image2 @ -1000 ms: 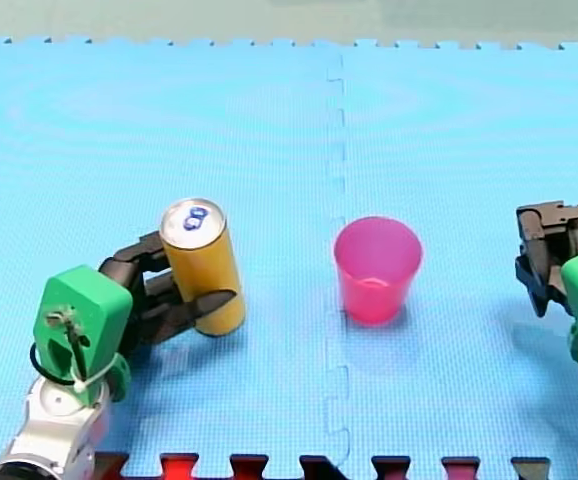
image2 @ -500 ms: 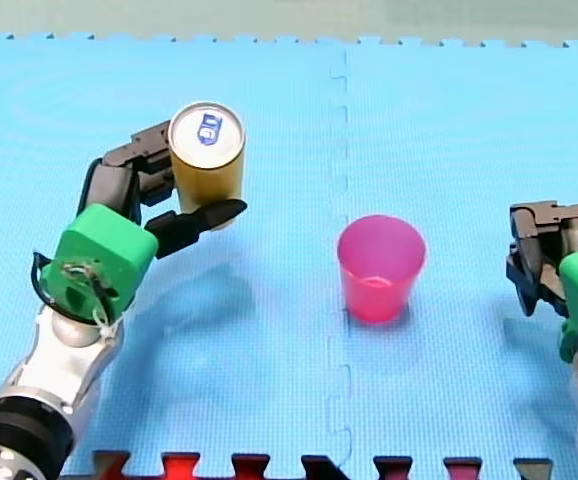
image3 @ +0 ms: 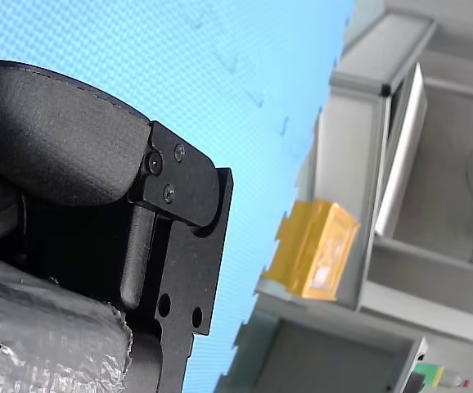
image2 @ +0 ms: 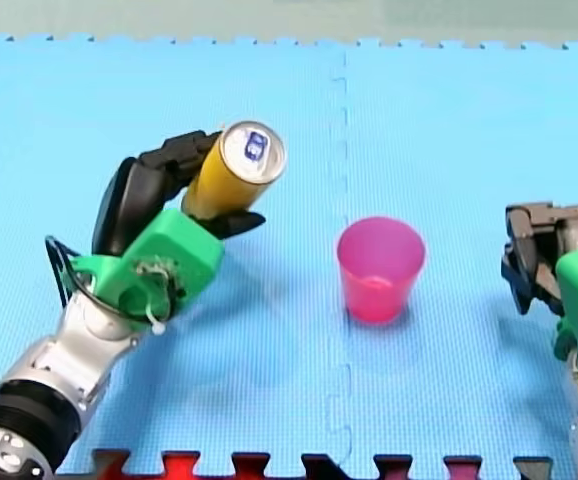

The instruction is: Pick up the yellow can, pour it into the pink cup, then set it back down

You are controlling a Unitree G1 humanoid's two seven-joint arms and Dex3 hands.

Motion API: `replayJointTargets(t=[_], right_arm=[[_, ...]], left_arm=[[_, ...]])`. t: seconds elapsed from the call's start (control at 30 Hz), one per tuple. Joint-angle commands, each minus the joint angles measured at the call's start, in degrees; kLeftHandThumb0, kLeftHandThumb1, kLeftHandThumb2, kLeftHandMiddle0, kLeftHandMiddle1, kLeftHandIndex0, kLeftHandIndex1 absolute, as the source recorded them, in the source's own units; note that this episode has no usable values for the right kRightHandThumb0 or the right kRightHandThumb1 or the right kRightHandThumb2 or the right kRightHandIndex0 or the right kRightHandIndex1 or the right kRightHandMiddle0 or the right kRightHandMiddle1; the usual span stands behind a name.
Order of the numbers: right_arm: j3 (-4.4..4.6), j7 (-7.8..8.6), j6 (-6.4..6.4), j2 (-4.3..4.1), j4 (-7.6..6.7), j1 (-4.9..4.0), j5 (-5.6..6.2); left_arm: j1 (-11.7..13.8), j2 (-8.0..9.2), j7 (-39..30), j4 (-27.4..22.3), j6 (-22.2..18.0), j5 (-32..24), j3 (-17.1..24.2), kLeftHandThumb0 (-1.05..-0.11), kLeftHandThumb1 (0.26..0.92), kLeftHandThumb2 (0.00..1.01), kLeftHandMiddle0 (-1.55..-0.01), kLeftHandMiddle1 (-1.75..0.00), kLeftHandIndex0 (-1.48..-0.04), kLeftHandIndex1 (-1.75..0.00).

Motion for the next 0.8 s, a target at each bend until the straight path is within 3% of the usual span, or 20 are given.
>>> replayJointTargets(t=[0.0,0.2,0.33,0.37,0.43,0.5,0.67,0.77], right_arm=[[-0.2,0.23,0.06,-0.13,-0.2,0.05,0.42],[-0.22,0.39,0.02,0.09,-0.26,0.06,0.42],[-0.09,0.07,-0.08,0.24,-0.1,0.01,0.14],[-0.07,0.02,-0.12,0.25,-0.06,0.01,0.1],[0.0,-0.12,-0.19,0.27,-0.02,0.0,-0.03],[0.12,-0.34,-0.26,0.3,-0.04,0.02,-0.21],[0.3,-0.79,-0.39,0.42,-0.04,0.09,-0.44],[0.41,-1.05,-0.44,0.53,0.07,0.07,-0.59]], left_arm=[[-1.04,0.56,1.29,-0.19,0.15,1.11,-1.26,-0.401,0.79,0.0,-1.32,0.0,-1.21,0.0],[-2.62,1.35,6.27,-1.35,0.14,5.74,-4.81,-0.447,0.793,0.0,-1.36,-0.02,-1.21,0.0],[-4.45,2.31,10.93,-0.39,-0.46,10.01,-7.97,-0.475,0.8,0.0,-1.49,-0.09,-1.22,-0.01],[-4.87,2.43,12.11,-0.01,-0.48,10.93,-8.66,-0.481,0.802,0.0,-1.46,-0.23,-1.23,0.0],[-5.51,2.46,14.1,0.45,-0.37,12.23,-9.73,-0.48,0.801,0.0,-1.22,-0.74,-1.23,0.0],[-5.9,2.36,15.7,0.5,-0.14,13.15,-10.62,-0.465,0.799,0.0,-1.15,-0.85,-1.24,0.0],[-6.26,2.32,17.27,0.34,-0.04,13.6,-11.69,-0.468,0.787,0.0,-1.14,-0.89,-1.25,0.0],[-6.34,2.37,17.54,0.02,0.1,13.68,-12.04,-0.467,0.782,0.0,-1.17,-0.8,-1.26,0.0]])
